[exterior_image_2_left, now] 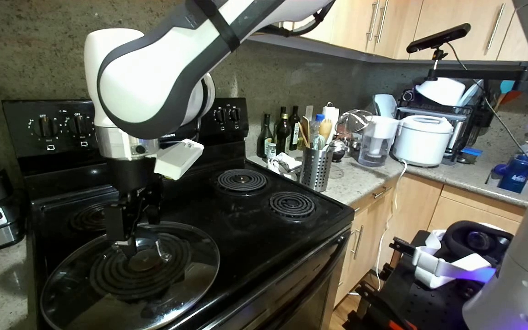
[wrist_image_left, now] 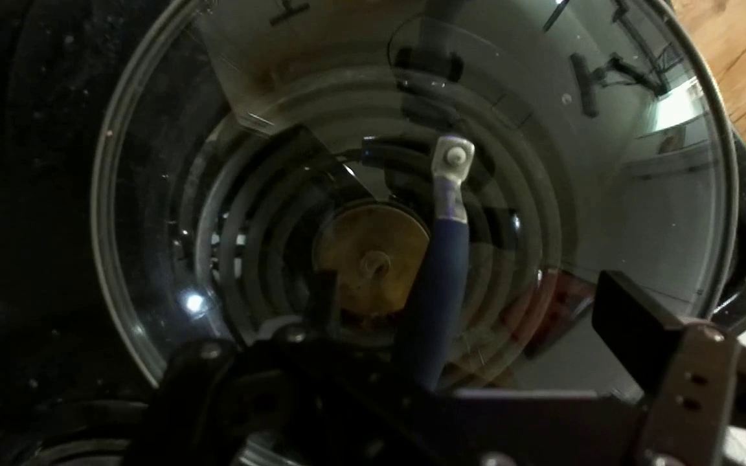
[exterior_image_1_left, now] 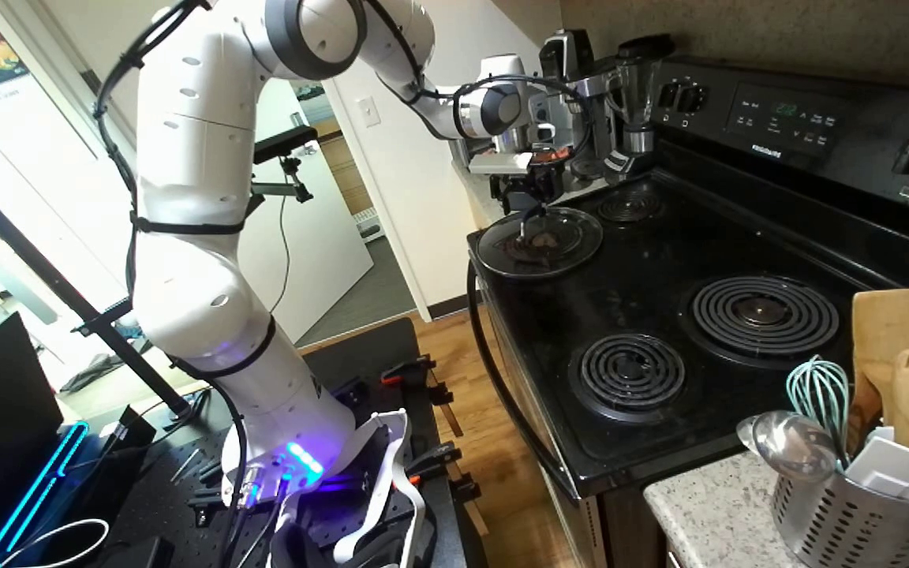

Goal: Move the lid from the front left plate of the stove to the back right one

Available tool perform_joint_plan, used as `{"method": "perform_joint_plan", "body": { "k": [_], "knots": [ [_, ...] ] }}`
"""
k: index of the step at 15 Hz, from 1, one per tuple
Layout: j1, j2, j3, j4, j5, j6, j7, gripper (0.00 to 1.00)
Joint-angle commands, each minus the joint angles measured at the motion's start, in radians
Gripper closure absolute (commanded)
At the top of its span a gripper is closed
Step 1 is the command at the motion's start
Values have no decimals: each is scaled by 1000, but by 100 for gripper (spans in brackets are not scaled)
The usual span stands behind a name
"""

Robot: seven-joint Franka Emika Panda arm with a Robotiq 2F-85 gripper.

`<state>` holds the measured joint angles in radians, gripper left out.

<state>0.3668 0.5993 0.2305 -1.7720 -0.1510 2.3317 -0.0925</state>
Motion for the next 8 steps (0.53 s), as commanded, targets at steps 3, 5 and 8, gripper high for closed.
{"method": "perform_joint_plan", "body": {
  "k": [3,5,8],
  "knots": [
    [50,67,-23,126,-50,-57,24,0],
    [54,78,-24,147,-51,-55,25,0],
    [49,85,-24,158,-37,-40,31,0]
  ]
}}
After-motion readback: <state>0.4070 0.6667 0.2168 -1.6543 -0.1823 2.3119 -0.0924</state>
